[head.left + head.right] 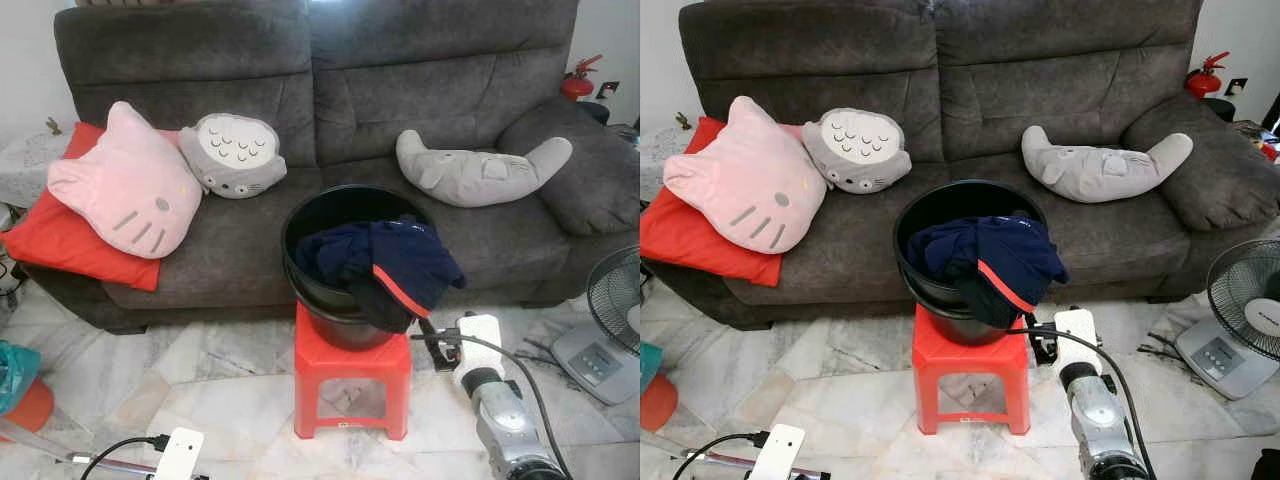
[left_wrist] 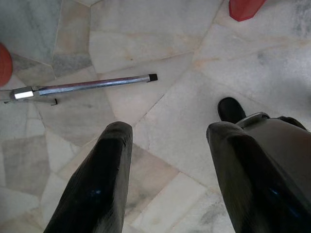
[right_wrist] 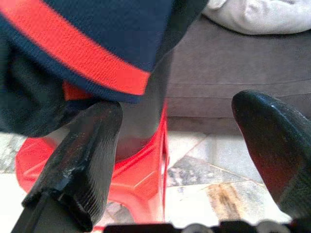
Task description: Hang hanger
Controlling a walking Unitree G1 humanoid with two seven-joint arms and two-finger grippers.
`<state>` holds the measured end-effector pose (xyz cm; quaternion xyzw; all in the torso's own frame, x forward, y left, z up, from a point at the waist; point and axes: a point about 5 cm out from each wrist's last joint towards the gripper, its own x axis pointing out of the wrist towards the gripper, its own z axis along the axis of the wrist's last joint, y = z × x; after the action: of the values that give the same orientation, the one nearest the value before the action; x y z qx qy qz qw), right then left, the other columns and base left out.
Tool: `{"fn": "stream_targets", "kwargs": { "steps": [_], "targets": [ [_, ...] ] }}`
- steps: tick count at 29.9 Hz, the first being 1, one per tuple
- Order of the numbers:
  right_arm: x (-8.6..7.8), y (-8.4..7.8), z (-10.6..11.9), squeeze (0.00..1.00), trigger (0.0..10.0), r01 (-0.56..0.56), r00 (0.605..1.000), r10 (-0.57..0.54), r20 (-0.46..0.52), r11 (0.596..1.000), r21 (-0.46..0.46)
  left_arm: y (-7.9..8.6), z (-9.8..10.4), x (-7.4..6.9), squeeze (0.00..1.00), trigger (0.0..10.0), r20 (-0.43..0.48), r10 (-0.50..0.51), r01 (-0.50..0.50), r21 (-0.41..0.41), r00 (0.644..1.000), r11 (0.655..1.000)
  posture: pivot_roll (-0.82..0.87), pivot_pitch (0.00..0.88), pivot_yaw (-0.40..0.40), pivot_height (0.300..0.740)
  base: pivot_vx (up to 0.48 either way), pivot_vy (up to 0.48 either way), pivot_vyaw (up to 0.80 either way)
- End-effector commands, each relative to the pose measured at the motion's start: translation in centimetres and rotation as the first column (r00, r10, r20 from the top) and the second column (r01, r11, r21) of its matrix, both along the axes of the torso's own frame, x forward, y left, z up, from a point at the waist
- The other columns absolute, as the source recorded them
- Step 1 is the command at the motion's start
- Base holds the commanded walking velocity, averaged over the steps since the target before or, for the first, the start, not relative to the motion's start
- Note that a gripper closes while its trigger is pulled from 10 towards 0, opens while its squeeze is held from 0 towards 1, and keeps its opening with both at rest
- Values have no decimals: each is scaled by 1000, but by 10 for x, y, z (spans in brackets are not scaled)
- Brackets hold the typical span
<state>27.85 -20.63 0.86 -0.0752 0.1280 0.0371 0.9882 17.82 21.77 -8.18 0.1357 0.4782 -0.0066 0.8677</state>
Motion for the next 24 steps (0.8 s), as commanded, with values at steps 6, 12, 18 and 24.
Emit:
{"fn": "stream_targets", "kwargs": {
  "steps": [6,12,18,24],
  "targets": [
    [-1,11,-4,0,10000,-75,997,75,-28,997,14,7,1,-1,0,10000,-4,-6,6,34,1000,999,-173,0,82,740,0,0,0],
    [2,10,1,0,10000,-68,998,68,7,998,-3,6,1,-1,0,10000,-2,-3,3,33,1000,999,-174,0,81,740,0,0,0],
    [4,6,6,0,10000,-53,998,54,37,998,-22,6,1,-1,0,10000,-1,0,1,31,1000,1000,-173,0,78,740,0,0,0],
    [4,4,8,0,10000,-31,997,33,70,999,-37,5,1,-1,0,10000,0,2,-2,31,1000,1000,-172,0,76,740,0,0,0]
  ]
}}
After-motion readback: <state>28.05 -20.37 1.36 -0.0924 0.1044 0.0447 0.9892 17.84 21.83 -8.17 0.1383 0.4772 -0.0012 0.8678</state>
